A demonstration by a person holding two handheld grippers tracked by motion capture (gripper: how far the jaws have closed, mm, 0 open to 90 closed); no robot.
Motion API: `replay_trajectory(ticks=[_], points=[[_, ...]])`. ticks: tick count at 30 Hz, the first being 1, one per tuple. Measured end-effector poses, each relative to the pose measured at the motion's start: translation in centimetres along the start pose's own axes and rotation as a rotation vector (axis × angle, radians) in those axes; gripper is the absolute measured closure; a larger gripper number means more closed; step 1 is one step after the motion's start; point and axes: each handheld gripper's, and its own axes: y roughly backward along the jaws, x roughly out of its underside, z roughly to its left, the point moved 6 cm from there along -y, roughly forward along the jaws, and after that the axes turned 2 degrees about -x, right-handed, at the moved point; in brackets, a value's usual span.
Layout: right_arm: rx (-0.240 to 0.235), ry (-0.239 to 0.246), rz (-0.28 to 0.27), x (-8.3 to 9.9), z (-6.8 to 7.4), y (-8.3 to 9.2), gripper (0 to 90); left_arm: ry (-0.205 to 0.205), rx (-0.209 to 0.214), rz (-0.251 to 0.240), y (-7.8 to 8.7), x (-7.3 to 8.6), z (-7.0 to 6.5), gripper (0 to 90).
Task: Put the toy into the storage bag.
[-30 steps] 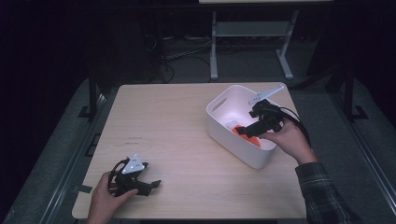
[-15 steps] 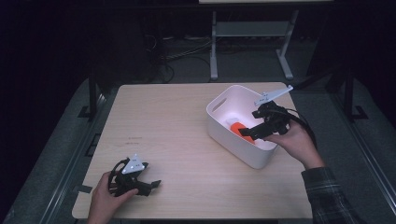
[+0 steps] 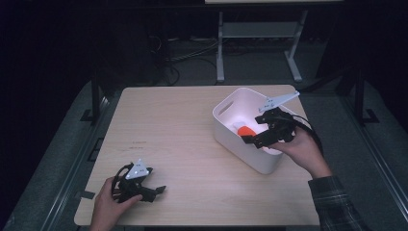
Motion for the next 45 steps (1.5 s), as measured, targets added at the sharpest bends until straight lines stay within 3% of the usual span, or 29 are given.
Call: replay_trajectory(ticks=[15,45], points=[[-0.047,0.037,-0.023,-0.4,2.8,-0.6,13.8,0.000,0.001,0.001,0.0,0.0,0.0,12.9],[-0.107,0.065,-0.034,3.0,6.6,-3.8,13.8,0.004,0.001,-0.001,0.0,0.0,0.0,12.9]])
